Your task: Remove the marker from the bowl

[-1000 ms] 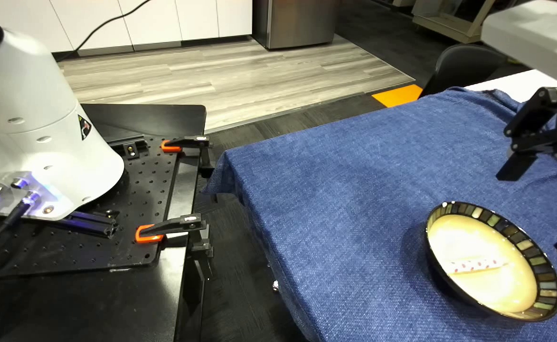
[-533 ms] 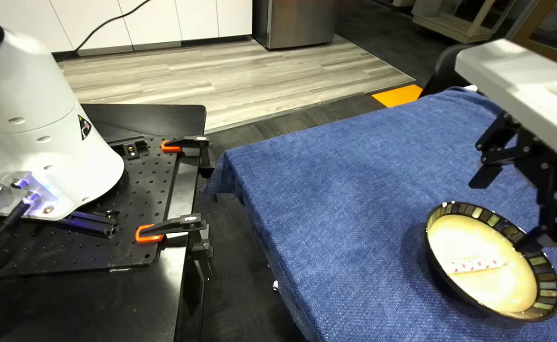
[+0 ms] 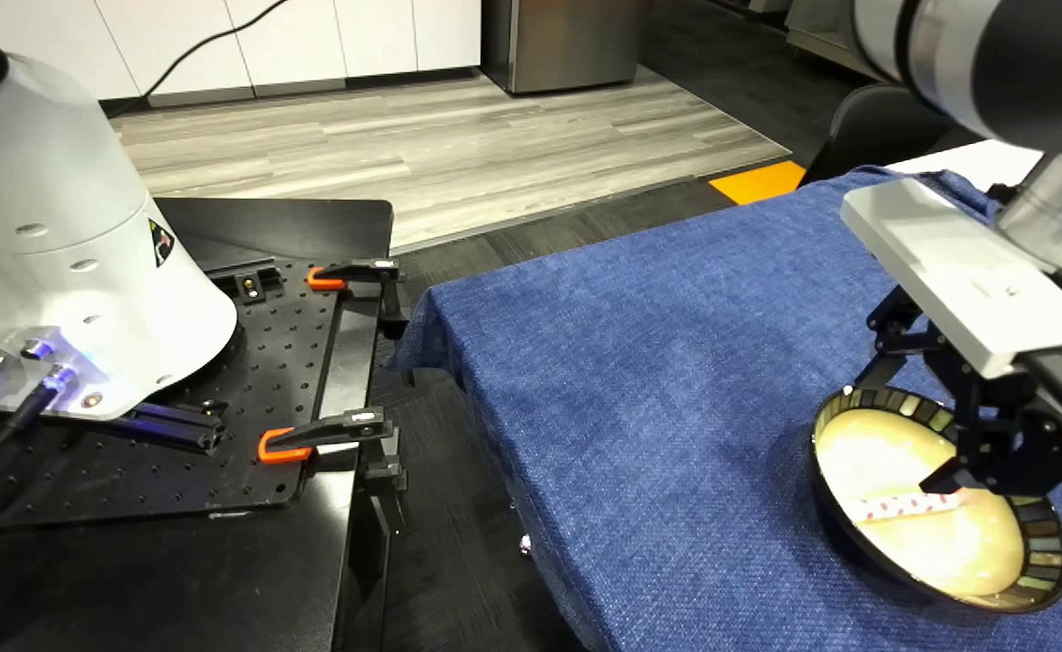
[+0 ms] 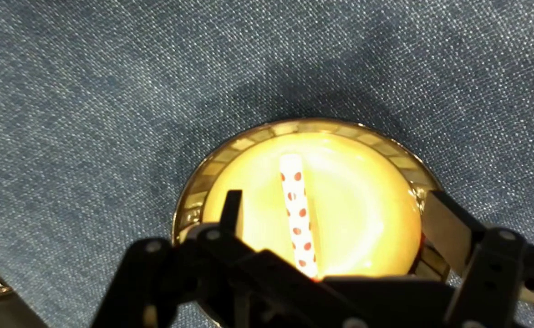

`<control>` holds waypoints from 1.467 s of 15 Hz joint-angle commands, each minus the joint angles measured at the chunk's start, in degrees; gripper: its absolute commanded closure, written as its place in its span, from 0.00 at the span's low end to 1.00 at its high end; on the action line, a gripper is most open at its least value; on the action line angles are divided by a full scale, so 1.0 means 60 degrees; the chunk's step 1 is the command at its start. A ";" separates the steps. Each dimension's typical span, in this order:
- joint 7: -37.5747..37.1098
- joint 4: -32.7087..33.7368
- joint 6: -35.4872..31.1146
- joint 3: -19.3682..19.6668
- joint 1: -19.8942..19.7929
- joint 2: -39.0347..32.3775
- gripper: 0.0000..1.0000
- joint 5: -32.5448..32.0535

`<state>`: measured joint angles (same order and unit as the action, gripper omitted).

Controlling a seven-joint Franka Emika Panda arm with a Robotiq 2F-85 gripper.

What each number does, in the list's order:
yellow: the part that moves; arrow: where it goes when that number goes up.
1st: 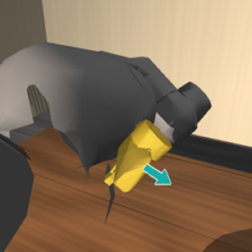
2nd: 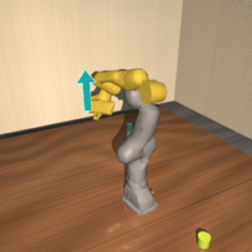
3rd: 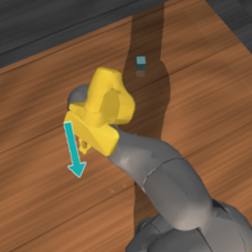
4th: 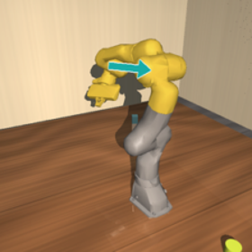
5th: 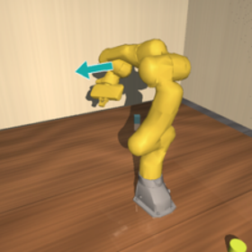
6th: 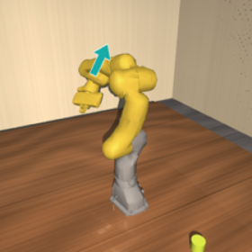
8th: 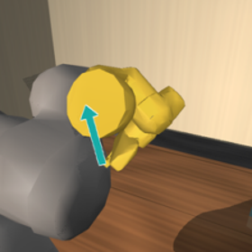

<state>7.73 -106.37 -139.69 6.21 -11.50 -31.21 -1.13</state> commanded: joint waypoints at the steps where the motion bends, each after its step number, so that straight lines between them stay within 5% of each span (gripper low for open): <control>1: 0.0498 0.0860 0.0133 -0.0205 -0.0217 -0.0635 0.00 0.0109; 12: 0.1940 0.2165 0.0175 -0.0542 -0.0677 -0.1957 0.00 0.0068; 22: 0.1669 0.2346 -0.0143 -0.0483 -0.0585 -0.2293 0.00 -0.0021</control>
<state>17.97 -92.55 -139.68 3.75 -14.54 -44.83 -1.17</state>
